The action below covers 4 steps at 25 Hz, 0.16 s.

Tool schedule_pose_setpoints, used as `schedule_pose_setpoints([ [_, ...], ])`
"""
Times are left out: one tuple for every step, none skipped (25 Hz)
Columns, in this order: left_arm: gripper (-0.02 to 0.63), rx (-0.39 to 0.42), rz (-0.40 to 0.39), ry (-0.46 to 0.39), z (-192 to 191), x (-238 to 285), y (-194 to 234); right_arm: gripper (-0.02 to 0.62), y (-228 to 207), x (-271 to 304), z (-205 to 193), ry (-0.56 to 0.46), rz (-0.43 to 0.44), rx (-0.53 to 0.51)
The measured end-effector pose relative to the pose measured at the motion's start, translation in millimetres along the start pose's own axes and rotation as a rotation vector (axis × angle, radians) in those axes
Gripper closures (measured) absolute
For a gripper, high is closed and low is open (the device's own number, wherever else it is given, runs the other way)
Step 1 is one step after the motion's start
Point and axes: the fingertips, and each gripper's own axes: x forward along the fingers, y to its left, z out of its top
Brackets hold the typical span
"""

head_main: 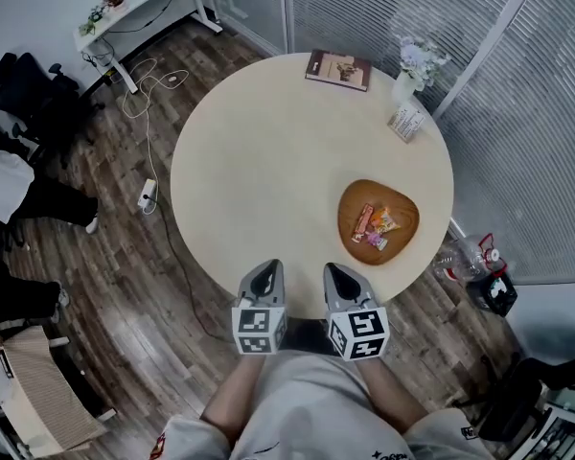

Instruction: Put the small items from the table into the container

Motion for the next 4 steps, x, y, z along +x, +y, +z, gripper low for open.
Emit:
schedule_pose_setpoints([
  [0.600,-0.001,-0.002,-0.002,1.3,-0.5,-0.5,0.595,0.6,-0.3,0.2,0.000,0.000,-0.002],
  [0.600,0.000,-0.004,-0.004,2.6,-0.9,-1.1,0.595,1.2,-0.7,0.4,-0.001,0.000,-0.004],
  [0.600,0.000,-0.005,-0.005,3.7,-1.3,-1.6,0.595,1.7,-1.0,0.7,-0.002,0.000,-0.006],
  [0.600,0.001,-0.006,-0.005,4.7,-1.6,-2.2,0.595,2.1,-1.4,1.0,-0.002,0.000,-0.008],
])
